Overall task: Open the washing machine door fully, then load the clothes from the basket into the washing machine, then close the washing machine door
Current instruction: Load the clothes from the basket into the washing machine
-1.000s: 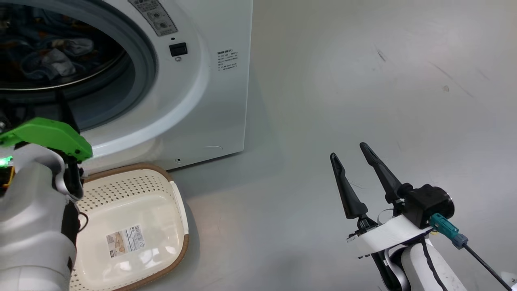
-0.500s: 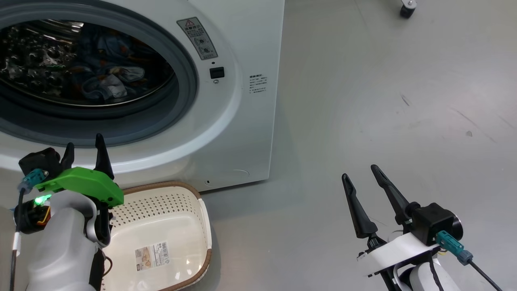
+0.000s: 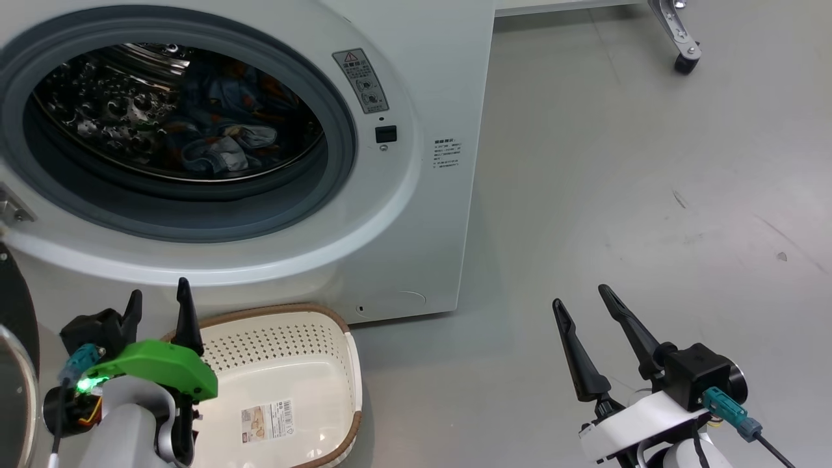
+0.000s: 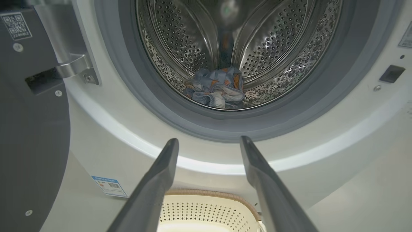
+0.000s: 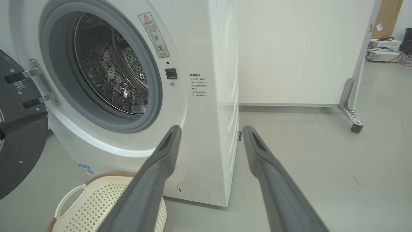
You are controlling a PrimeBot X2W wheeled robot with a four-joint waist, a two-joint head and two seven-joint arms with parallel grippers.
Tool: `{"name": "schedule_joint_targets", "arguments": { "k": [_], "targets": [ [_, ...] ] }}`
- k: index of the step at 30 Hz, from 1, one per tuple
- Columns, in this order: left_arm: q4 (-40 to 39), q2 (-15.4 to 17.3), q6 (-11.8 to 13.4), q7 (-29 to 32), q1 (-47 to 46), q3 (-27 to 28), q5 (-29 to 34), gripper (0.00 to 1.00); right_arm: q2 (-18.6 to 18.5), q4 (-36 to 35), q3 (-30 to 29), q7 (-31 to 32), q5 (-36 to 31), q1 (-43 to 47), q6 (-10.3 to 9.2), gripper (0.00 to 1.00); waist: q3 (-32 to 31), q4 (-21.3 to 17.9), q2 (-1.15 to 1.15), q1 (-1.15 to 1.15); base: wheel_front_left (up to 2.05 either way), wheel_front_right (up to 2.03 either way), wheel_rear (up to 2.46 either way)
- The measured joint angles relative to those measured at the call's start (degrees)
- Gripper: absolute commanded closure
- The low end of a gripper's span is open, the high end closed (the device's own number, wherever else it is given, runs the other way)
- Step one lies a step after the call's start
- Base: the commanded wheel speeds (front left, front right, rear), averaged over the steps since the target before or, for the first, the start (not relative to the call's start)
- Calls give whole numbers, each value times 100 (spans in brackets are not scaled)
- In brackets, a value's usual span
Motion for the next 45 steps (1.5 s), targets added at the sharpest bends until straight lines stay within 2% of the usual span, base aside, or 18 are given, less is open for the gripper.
{"name": "schedule_joint_targets", "arguments": {
  "k": [15,22,45],
  "targets": [
    [-1110,-63,-22,1,1207,64,330,0,-81,-25,66,0,0,25,0,0,-83,134,0,0,0,0,0],
    [-1328,-126,-22,1,1780,65,495,0,-134,-14,4,0,8,101,0,0,-238,175,0,0,0,0,0],
    [-2580,-148,-21,1,2849,411,634,0,-183,-52,-79,0,8,273,0,0,-456,181,0,0,0,0,0]
  ]
}}
